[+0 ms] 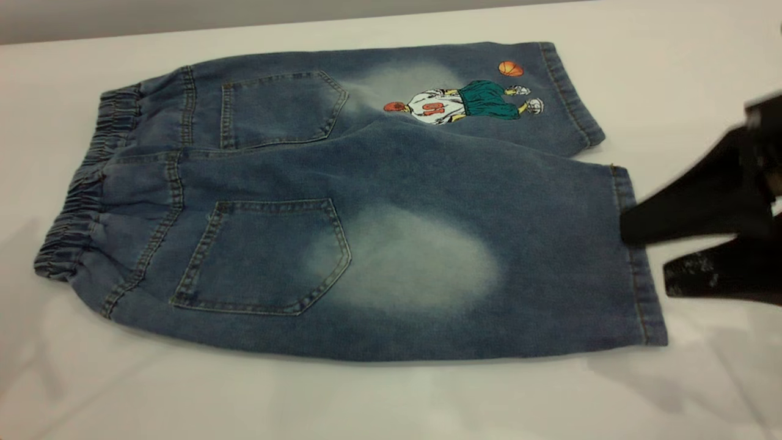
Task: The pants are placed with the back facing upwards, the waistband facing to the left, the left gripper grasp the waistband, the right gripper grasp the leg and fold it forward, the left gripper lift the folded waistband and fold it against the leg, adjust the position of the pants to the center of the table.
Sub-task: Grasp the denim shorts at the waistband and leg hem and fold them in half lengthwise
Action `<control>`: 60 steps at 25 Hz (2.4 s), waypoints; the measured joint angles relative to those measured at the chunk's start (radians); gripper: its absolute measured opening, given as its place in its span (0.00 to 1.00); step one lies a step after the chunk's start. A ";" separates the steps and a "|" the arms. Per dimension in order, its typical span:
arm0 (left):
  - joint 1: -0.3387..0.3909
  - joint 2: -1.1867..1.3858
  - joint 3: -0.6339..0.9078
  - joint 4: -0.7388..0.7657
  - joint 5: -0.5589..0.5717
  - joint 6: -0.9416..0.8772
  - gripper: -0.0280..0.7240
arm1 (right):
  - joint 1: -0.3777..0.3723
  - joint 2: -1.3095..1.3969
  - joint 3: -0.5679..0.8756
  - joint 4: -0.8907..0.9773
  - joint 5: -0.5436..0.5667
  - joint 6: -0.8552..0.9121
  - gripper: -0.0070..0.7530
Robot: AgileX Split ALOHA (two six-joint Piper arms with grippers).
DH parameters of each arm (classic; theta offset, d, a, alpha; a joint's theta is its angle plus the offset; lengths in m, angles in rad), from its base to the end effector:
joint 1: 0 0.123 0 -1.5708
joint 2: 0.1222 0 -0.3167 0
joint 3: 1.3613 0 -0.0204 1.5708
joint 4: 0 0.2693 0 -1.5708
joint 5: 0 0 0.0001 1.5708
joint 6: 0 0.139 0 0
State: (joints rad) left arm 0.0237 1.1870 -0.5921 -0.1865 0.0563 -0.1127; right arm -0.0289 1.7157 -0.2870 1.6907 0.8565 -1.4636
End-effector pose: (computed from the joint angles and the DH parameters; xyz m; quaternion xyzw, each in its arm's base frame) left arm 0.2808 0.0052 0.2416 -0.1382 0.8647 -0.0708 0.4777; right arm 0.2006 0.0986 0.0851 0.0678 0.8967 0.4228 0.1122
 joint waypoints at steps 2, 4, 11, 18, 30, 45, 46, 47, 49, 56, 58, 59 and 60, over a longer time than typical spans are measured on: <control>0.000 0.000 -0.001 0.000 0.007 0.000 0.63 | 0.000 0.036 0.000 0.013 -0.044 -0.035 0.57; 0.000 0.000 -0.001 -0.001 0.021 0.000 0.63 | 0.000 0.079 0.000 0.007 -0.085 -0.059 0.57; 0.000 0.000 -0.001 -0.026 0.067 -0.001 0.63 | 0.000 0.254 -0.002 0.059 -0.140 -0.108 0.57; 0.000 0.000 -0.001 -0.026 0.066 -0.001 0.63 | 0.000 0.366 -0.049 0.057 -0.026 -0.108 0.57; 0.000 0.000 -0.001 -0.026 0.067 -0.001 0.63 | 0.000 0.492 -0.137 0.048 -0.005 -0.106 0.57; 0.000 0.000 0.000 -0.025 0.067 0.005 0.63 | -0.042 0.506 -0.270 0.058 -0.040 -0.107 0.54; 0.000 0.000 0.000 -0.025 0.067 0.005 0.63 | -0.054 0.506 -0.270 0.058 -0.040 -0.107 0.54; 0.000 0.000 0.000 -0.025 0.067 0.005 0.63 | -0.065 0.506 -0.270 0.058 -0.037 -0.107 0.54; 0.000 0.000 0.000 -0.025 0.067 0.005 0.63 | -0.089 0.507 -0.270 0.058 -0.018 -0.107 0.54; 0.000 0.000 0.000 -0.025 0.067 0.004 0.63 | -0.101 0.512 -0.267 0.056 0.110 -0.107 0.56; 0.000 0.000 0.000 -0.025 0.067 0.004 0.63 | -0.101 0.511 -0.264 0.024 0.163 -0.107 0.56; 0.000 0.000 0.000 -0.025 0.067 0.004 0.63 | -0.101 0.511 -0.260 0.010 0.167 -0.107 0.56; 0.000 0.000 0.000 -0.025 0.067 0.004 0.63 | -0.100 0.511 -0.256 0.006 0.168 -0.107 0.56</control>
State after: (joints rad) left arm 0.0237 1.1870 -0.5920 -0.2110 0.1238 -0.1090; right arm -0.1289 2.2270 -0.5426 1.6967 1.0241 -1.5703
